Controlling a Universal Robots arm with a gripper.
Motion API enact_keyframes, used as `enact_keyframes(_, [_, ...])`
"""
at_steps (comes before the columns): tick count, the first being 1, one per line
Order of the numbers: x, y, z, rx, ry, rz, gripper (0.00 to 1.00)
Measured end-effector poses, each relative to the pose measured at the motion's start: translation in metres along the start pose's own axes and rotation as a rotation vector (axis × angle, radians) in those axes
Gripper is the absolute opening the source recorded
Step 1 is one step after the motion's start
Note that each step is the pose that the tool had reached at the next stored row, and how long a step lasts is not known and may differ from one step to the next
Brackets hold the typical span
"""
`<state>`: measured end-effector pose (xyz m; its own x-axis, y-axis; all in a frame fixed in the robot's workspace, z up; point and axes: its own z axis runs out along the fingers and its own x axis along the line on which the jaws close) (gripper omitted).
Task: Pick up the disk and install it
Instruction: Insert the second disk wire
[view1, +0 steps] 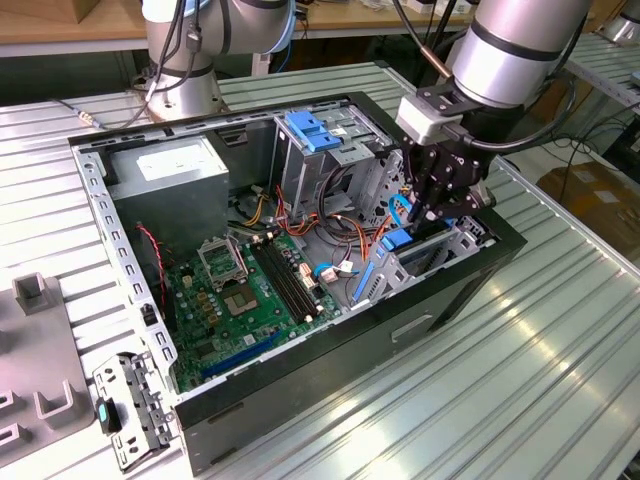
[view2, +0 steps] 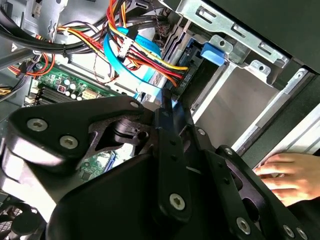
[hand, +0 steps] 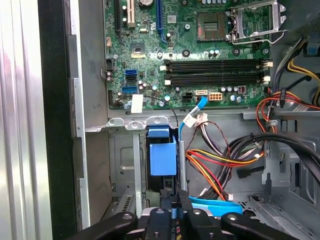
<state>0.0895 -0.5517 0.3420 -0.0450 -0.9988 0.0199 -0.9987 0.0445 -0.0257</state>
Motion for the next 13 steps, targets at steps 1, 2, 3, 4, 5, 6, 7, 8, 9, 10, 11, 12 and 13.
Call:
enact_keyframes(1, [0.0,0.0,-0.0009,0.0,-0.0001,0.0,0.24])
enact_keyframes(2, [0.0,-0.0001,-0.0026,0.0,0.0,0.0,0.24])
enact_keyframes(3, [0.0001,-0.0001,-0.0052,0.0,0.0002,0.0,0.24])
enact_keyframes(4, [0.0001,-0.0002,-0.0078,0.0,0.0001,0.0,0.24])
enact_keyframes(5, [0.0002,-0.0003,-0.0121,0.0,0.0002,0.0,0.24])
enact_keyframes(6, [0.0002,-0.0003,-0.0135,0.0,0.0002,0.0,0.24])
enact_keyframes(7, [0.0003,-0.0004,-0.0142,0.0,0.0003,0.0,0.24])
enact_keyframes(8, [0.0002,-0.0004,-0.0141,0.0003,0.0,0.0,0.24])
enact_keyframes(9, [0.0002,-0.0004,-0.0141,0.0004,0.0,0.0,0.24])
enact_keyframes(10, [0.0002,-0.0004,-0.0142,0.0004,0.0002,0.0,0.24])
enact_keyframes(11, [0.0002,-0.0004,-0.0142,0.0004,0.0002,0.0,0.16])
enact_keyframes(12, [0.0002,-0.0004,-0.0143,0.0004,0.0002,0.0,0.11])
enact_keyframes(13, [0.0002,-0.0004,-0.0143,0.0005,0.0003,0.0,0.11])
